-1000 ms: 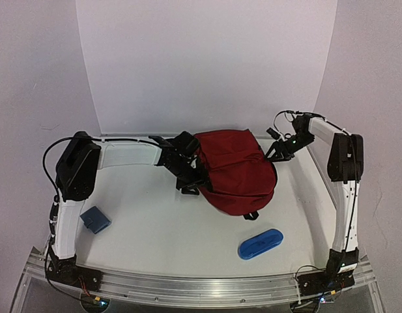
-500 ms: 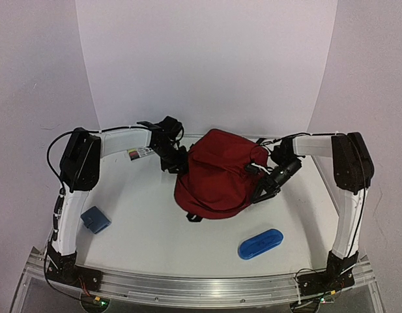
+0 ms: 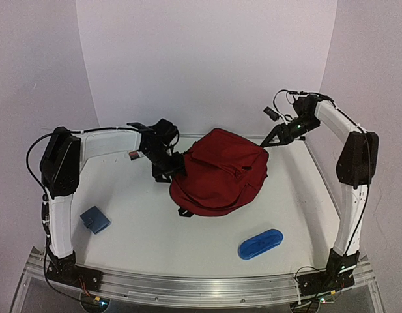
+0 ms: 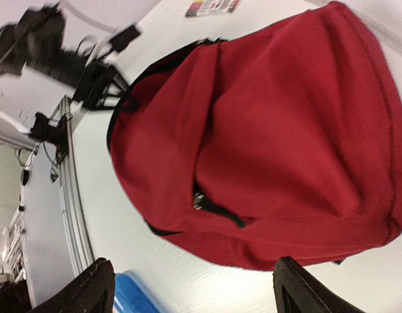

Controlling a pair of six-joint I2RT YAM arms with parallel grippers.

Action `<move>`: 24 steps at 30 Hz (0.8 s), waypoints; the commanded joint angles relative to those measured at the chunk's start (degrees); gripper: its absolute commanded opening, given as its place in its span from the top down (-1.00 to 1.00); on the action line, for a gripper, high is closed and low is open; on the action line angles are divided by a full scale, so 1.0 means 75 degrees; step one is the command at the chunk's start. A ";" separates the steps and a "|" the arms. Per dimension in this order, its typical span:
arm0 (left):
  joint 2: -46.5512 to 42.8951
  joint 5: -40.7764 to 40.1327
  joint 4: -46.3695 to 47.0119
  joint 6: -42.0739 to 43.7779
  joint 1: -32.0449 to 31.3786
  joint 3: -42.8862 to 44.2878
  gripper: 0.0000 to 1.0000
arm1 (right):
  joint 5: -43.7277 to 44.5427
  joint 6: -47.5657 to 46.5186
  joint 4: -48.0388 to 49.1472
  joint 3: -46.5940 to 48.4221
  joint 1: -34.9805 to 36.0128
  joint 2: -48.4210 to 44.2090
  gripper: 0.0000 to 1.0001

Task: Pack the student bag
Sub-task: Adjust the student bag at the center of the board.

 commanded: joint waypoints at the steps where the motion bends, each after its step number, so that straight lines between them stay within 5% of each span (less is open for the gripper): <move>1: -0.0569 0.0140 0.0384 -0.0760 -0.0750 -0.0782 -0.35 | 0.0639 0.1743 0.0702 0.1283 0.0004 0.1257 -0.72; 7: -0.0246 0.0347 0.0823 -0.1386 -0.1100 -0.1159 -0.23 | 0.1579 0.3282 0.2906 0.1591 0.0045 0.2065 -0.74; 10: -0.0087 0.0264 0.0912 -0.1387 -0.1013 -0.1076 -0.05 | 0.1235 0.3195 0.2821 0.1037 0.0050 0.2100 -0.52; 15: 0.0025 0.0098 0.0845 -0.1145 -0.0528 -0.0840 0.23 | 0.0657 0.2031 0.2444 -0.1556 0.0126 0.0955 0.02; 24: 0.1100 0.0284 0.0808 -0.0048 0.0719 0.0949 0.29 | 0.0183 -0.1560 -0.0605 -0.4704 0.0614 -0.1018 0.01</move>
